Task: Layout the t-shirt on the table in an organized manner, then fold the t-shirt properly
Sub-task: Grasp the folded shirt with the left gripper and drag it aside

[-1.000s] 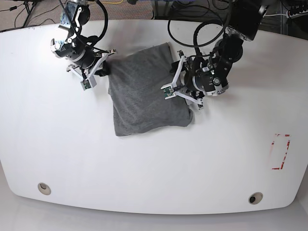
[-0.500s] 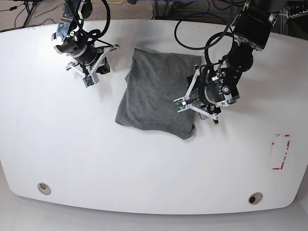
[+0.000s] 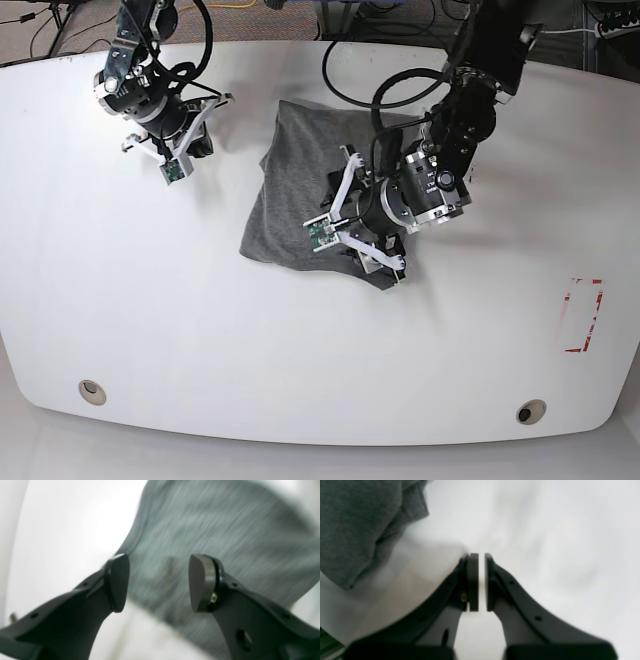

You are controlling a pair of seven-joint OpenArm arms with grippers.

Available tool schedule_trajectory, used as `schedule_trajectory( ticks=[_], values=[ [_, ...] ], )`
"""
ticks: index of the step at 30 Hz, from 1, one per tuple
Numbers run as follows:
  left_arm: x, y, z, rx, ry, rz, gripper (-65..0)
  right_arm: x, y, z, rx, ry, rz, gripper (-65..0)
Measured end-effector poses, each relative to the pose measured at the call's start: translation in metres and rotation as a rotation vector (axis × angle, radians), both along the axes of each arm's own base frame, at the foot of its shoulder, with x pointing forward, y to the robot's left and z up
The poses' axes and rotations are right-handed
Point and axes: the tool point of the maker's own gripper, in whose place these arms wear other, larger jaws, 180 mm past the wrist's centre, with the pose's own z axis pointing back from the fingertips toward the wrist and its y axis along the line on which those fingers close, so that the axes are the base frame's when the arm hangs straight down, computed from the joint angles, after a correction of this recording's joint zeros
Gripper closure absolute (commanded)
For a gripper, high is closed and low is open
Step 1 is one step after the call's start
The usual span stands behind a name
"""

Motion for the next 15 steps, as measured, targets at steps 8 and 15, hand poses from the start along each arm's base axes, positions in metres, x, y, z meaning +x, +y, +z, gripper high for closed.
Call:
schedule_trajectory(
  ticks=[8, 15],
  values=[
    [-0.003, -0.020, -0.018, -0.242, 0.090, 0.171, -35.1, 0.001, -0.026, 0.004, -0.023, -0.011, -0.082, -3.8],
    [-0.010, -0.026, -0.050, -0.406, 0.154, 0.347, -35.1, 0.004, -0.026, 0.006, -0.023, -0.022, -0.079, -3.8]
  ],
)
